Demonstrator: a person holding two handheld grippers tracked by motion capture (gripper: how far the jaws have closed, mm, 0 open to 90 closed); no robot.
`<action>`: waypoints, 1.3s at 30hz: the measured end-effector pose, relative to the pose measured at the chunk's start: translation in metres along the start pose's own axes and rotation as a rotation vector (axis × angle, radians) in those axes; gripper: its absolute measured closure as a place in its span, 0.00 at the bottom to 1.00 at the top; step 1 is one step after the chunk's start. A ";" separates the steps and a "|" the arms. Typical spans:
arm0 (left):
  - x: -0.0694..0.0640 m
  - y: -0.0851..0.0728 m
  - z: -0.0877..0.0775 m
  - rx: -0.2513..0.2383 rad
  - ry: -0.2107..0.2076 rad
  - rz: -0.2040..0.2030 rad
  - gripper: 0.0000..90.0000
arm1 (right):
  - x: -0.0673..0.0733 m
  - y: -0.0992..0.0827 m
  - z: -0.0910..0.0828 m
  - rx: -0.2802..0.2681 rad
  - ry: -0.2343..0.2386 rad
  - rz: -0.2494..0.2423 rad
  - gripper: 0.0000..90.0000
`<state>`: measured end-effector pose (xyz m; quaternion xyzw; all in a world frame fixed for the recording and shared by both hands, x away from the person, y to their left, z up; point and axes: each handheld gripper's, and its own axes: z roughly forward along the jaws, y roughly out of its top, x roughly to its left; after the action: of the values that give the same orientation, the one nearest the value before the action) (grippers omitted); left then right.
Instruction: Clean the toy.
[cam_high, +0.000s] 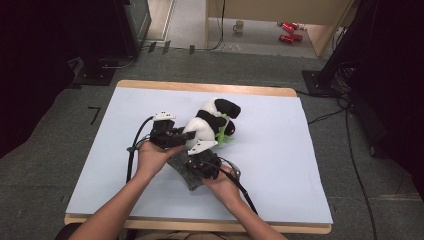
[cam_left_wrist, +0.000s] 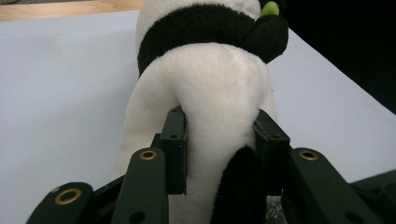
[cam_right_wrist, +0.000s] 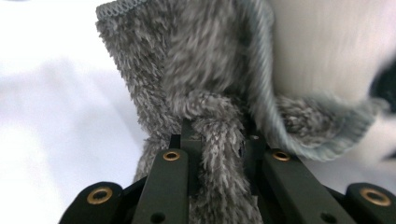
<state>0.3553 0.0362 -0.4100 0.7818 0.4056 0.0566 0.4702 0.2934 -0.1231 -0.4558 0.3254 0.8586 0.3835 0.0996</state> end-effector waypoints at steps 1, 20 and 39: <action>0.000 0.000 0.000 0.001 -0.001 0.005 0.70 | 0.002 0.003 -0.003 -0.014 -0.005 -0.006 0.87; -0.014 -0.004 0.003 0.019 0.010 0.037 0.70 | 0.001 0.006 -0.004 -0.146 -0.109 -0.021 0.89; -0.010 -0.003 0.002 0.022 -0.003 0.070 0.69 | -0.013 -0.014 0.021 0.007 -0.038 0.076 0.89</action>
<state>0.3477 0.0281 -0.4105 0.8006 0.3780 0.0675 0.4600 0.3051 -0.1256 -0.4812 0.3652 0.8450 0.3777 0.1003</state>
